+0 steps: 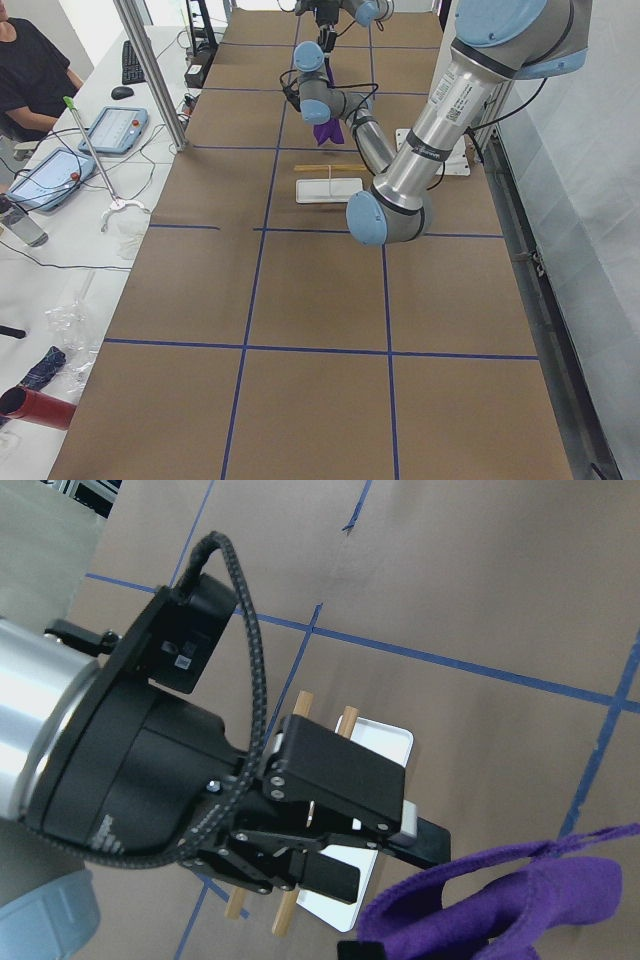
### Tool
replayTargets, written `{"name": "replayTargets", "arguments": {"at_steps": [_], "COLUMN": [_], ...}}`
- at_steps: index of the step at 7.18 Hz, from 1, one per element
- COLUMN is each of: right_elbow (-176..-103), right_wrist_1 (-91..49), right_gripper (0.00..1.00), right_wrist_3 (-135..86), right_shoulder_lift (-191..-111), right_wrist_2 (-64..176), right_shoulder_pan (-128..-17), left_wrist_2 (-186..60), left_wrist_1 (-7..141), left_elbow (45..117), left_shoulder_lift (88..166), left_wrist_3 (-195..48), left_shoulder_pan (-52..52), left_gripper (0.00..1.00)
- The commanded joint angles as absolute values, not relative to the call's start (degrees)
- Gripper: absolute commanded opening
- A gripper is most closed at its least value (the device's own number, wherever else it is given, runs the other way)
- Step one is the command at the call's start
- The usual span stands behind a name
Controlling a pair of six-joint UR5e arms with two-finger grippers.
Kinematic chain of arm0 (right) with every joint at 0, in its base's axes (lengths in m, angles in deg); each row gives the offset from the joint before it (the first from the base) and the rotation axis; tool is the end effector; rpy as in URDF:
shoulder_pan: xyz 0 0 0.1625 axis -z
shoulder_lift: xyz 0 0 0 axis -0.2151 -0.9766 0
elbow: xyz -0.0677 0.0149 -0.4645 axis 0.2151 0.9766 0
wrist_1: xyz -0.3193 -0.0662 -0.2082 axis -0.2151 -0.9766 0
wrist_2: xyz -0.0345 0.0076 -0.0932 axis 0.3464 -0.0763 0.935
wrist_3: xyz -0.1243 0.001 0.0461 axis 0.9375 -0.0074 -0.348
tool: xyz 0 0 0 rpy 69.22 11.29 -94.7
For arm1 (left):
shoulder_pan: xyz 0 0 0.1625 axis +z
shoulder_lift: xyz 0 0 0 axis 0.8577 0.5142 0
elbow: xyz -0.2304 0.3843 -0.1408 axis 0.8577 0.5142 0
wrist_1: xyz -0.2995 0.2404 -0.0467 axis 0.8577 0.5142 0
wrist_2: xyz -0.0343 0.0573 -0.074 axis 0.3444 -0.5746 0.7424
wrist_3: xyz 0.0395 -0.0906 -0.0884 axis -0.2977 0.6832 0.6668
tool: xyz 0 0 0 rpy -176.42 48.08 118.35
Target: Hang towel on rack
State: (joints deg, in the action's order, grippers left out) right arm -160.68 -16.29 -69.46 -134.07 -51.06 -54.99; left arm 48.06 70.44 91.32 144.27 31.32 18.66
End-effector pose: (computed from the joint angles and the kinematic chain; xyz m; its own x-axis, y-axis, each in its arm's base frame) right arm -0.3918 -0.4256 0.1364 0.1439 -0.3633 0.9205 0.0148 0.9309 0.3650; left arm 0.4590 -0.4477 0.1904 0.1499 -0.6049 -0.7820 0.0546 0.7948 -0.6044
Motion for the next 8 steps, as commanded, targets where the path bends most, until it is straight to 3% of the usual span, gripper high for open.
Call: {"name": "replayTargets", "arguments": {"at_steps": [1,4,8], "right_elbow": [-161.0,-161.7,-162.0], "right_wrist_1": [-17.1,-17.0,-16.9], "right_gripper": [0.0,0.0,0.0], "right_wrist_3": [-71.7,-73.9,-73.9], "right_shoulder_lift": [-133.9,-133.9,-133.9], "right_wrist_2": [-50.0,-49.8,-49.6], "right_shoulder_pan": [-55.1,-54.8,-54.6], "left_wrist_2": [48.0,48.0,48.0], "left_wrist_1": [70.2,70.8,73.7], "left_elbow": [91.6,91.0,90.9], "left_shoulder_lift": [144.5,146.0,146.0], "left_wrist_3": [33.3,33.4,34.7], "left_shoulder_pan": [18.8,18.9,18.9], "left_gripper": [0.95,0.93,0.81]}}
